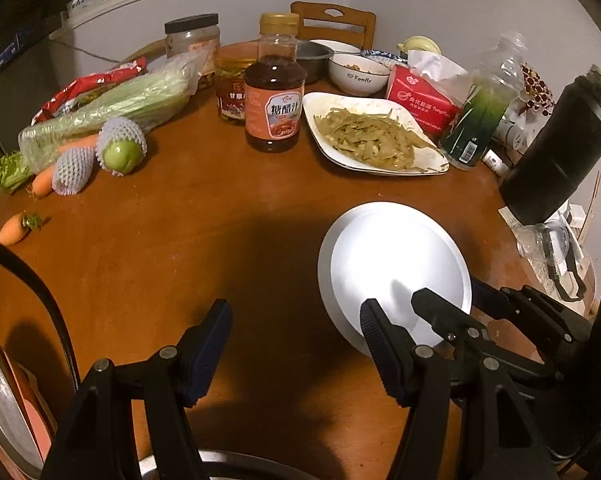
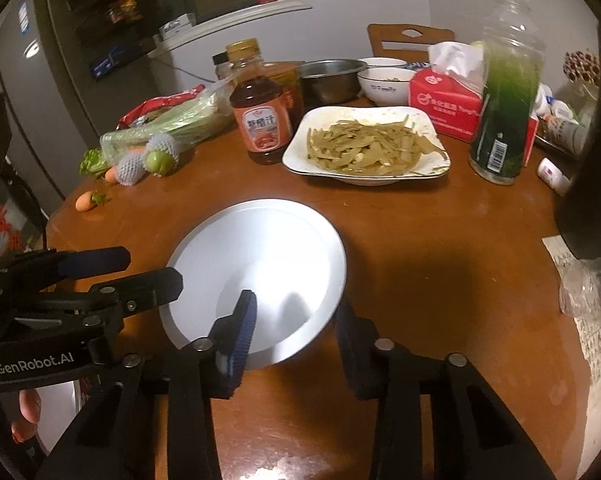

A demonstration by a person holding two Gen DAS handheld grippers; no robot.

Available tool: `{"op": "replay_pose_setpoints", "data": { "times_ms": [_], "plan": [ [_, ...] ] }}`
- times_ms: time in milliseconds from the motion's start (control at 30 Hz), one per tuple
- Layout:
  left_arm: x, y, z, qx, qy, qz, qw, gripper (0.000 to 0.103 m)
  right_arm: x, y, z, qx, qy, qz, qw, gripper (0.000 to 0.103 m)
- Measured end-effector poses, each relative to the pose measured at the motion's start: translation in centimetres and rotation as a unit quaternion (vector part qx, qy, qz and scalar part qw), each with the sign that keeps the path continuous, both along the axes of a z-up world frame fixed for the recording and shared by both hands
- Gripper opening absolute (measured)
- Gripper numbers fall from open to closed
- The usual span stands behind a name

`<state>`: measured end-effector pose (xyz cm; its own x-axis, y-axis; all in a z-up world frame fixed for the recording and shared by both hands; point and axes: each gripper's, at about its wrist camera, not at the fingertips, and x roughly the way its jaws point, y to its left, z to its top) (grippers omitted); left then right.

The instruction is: Organize plates and bowls

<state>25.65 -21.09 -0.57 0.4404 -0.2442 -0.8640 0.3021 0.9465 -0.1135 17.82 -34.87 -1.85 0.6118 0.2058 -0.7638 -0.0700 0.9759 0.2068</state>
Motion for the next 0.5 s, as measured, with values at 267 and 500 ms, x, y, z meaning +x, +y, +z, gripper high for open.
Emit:
{"op": "replay_pose_setpoints", "data": {
  "times_ms": [267,500],
  "plan": [
    [0.0,1.5,-0.3,-0.020,0.020,0.008,0.9996,0.065,-0.1,2.0,0.1,-0.006,-0.003,0.030,1.000,0.038],
    [-0.5,4.1,-0.1,-0.018,0.019,0.031,0.9992,0.060,-0.2,5.2,0.3,0.002,-0.002,0.068,0.998,0.038]
  ]
}}
